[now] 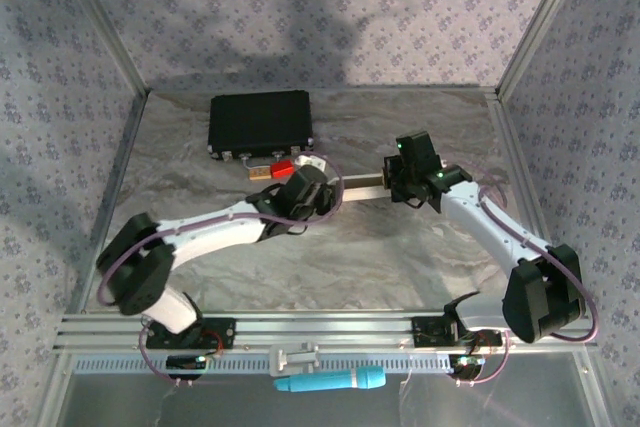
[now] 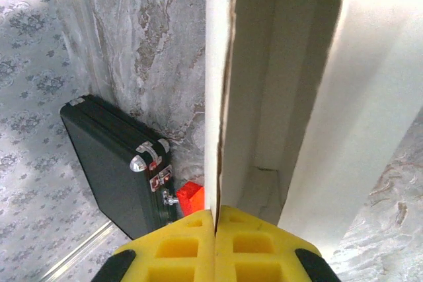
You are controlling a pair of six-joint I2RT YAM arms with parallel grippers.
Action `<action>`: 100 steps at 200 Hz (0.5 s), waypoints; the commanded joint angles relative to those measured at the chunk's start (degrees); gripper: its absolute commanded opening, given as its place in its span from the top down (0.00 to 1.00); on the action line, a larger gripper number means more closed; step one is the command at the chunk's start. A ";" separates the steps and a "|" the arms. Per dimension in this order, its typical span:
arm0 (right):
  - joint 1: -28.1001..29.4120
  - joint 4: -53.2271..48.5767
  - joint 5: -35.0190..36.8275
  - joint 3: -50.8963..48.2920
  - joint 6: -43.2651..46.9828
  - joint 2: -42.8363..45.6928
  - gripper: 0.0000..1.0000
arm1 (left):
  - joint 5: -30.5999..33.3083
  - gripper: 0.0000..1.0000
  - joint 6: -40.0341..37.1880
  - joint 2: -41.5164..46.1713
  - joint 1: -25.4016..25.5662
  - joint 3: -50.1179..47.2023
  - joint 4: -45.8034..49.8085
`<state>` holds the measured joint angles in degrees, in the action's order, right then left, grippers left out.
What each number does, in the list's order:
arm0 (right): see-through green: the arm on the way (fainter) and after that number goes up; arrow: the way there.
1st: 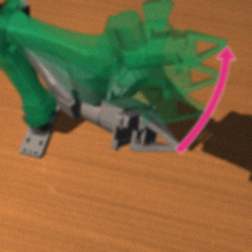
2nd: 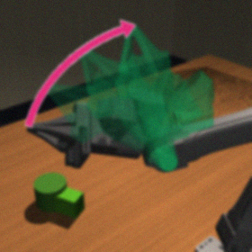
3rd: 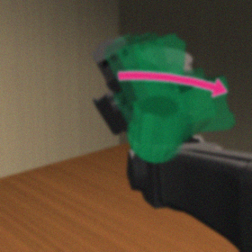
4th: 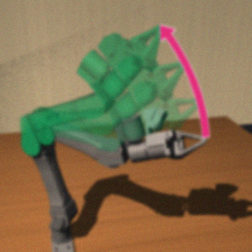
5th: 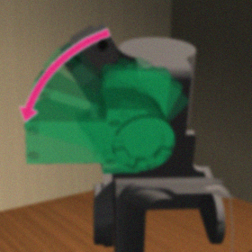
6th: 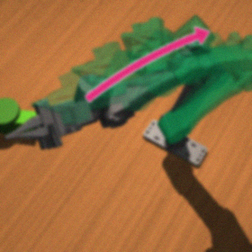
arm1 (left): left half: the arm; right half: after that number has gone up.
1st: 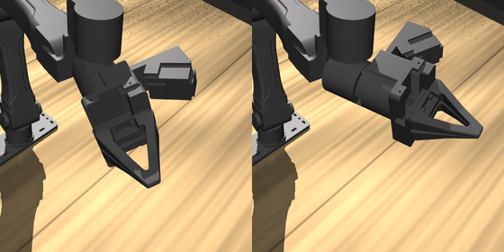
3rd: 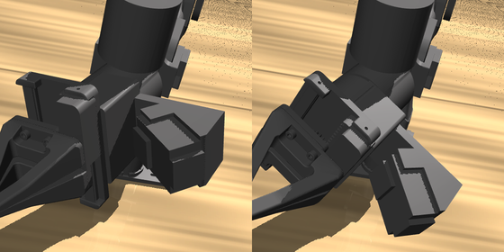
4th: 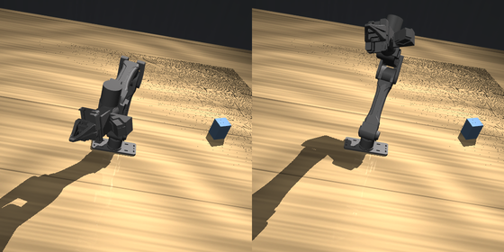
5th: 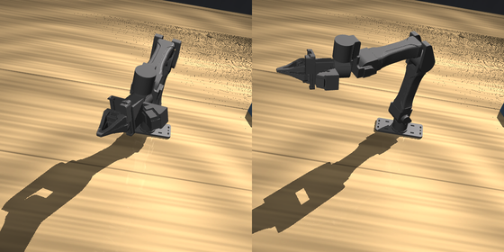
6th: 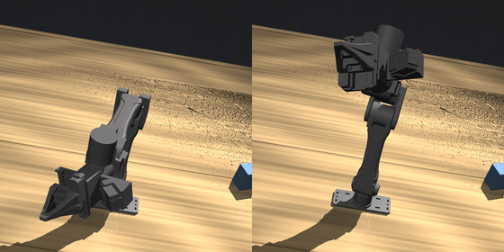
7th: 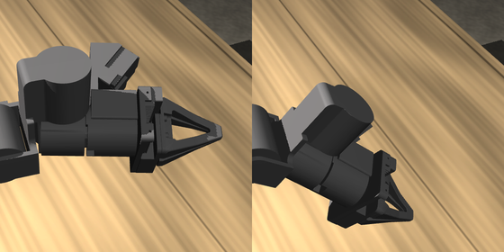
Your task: Fold the paper box
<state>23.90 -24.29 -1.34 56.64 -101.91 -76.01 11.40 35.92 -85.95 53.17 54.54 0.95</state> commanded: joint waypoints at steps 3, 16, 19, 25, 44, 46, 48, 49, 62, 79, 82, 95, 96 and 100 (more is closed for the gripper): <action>0.43 -4.22 0.78 -3.34 1.76 -0.09 1.00 | -10.23 0.53 2.57 7.04 0.45 -3.38 2.57; 0.77 -3.87 0.69 -4.63 1.89 0.38 1.00 | -12.03 0.52 3.84 9.99 0.40 -4.96 3.83; 0.82 -3.75 0.72 -4.93 1.89 0.42 1.00 | -12.15 0.52 4.05 10.71 0.36 -5.09 4.21; 1.06 -3.53 0.81 -5.52 1.90 0.67 1.00 | -12.22 0.52 4.40 11.93 0.36 -5.40 4.99; 1.55 -3.11 0.81 -7.15 2.16 1.39 1.00 | -11.75 0.51 6.10 14.28 -0.82 -5.41 7.65; 1.64 -3.17 0.82 -7.29 2.20 1.50 1.00 | -11.75 0.51 6.53 14.38 -1.08 -5.35 7.90; 1.71 -3.18 0.84 -7.43 2.23 1.59 1.00 | -11.75 0.51 6.84 14.47 -1.25 -5.24 8.14; 1.74 -3.20 0.83 -7.47 2.23 1.62 1.00 | -11.75 0.51 7.04 14.48 -1.41 -5.20 8.25; 2.26 -3.32 0.93 -8.51 2.65 2.48 1.00 | -12.32 0.50 9.22 14.43 -3.20 -4.50 9.23; 2.89 -3.57 1.34 -10.03 3.11 3.99 1.00 | -12.43 0.50 11.24 13.69 -4.85 -3.74 9.12; 2.97 -3.67 1.42 -10.32 3.18 4.28 1.00 | -12.46 0.50 11.66 13.55 -5.15 -3.62 9.09; 3.50 -3.90 1.75 -11.86 3.39 5.61 1.00 | -13.15 0.50 12.53 12.49 -5.97 -2.96 8.46; 3.51 -4.00 1.72 -11.97 3.38 5.74 1.00 | -13.15 0.50 12.56 12.39 -5.97 -2.91 8.45; 3.61 -4.06 1.86 -12.49 3.38 6.12 1.00 | -13.16 0.50 12.86 11.97 -6.10 -2.64 8.67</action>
<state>26.72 -23.20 -0.89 46.83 -99.77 -72.18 0.12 45.19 -72.53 48.16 49.63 8.45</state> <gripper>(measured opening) 0.052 0.502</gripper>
